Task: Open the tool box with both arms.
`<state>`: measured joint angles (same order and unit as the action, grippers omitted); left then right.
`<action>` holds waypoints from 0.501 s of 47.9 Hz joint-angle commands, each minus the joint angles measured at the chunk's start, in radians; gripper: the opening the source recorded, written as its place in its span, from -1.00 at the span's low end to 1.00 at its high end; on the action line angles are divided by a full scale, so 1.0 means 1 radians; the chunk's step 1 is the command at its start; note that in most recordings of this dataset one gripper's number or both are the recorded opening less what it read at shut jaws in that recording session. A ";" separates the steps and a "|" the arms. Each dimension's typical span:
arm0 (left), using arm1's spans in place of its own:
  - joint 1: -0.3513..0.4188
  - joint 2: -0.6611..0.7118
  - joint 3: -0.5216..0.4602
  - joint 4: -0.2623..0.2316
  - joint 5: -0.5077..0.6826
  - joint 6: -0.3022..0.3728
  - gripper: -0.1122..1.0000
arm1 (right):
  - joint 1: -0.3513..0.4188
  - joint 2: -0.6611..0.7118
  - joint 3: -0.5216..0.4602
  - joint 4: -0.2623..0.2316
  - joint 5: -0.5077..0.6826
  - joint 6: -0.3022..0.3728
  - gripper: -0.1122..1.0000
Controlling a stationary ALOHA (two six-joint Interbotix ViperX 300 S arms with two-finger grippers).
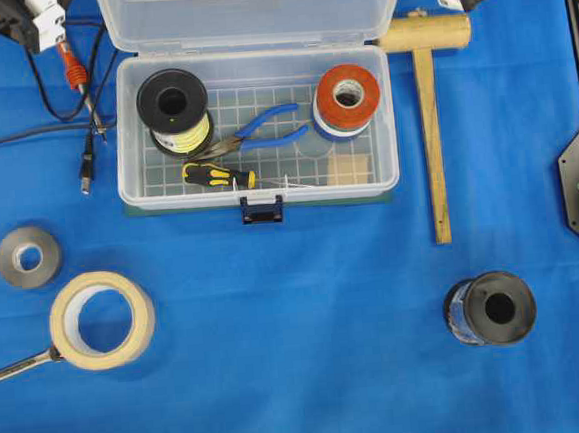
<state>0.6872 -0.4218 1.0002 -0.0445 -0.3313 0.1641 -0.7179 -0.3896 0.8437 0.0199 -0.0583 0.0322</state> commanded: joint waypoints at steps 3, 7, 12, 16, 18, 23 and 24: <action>-0.026 0.032 -0.028 0.009 0.008 0.017 0.63 | 0.012 0.029 -0.060 0.000 -0.012 0.000 0.67; -0.011 0.032 -0.026 0.009 0.009 0.017 0.63 | 0.000 0.040 -0.063 0.000 -0.011 0.000 0.67; -0.003 0.032 -0.025 0.009 0.011 0.018 0.63 | -0.017 0.038 -0.060 0.000 -0.009 0.000 0.67; 0.000 0.034 -0.023 0.009 0.011 0.020 0.63 | -0.026 0.035 -0.055 0.000 -0.008 0.000 0.67; 0.003 0.032 -0.021 0.008 0.011 0.020 0.63 | -0.029 0.035 -0.055 0.000 -0.005 0.000 0.67; 0.017 0.020 -0.011 0.009 0.026 0.020 0.63 | -0.044 0.029 -0.051 0.000 0.011 0.000 0.67; 0.020 0.015 -0.006 0.009 0.029 0.020 0.63 | -0.048 0.028 -0.049 0.000 0.015 0.000 0.67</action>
<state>0.7210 -0.4004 0.9956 -0.0430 -0.3175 0.1749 -0.7639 -0.3482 0.8237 0.0199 -0.0460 0.0307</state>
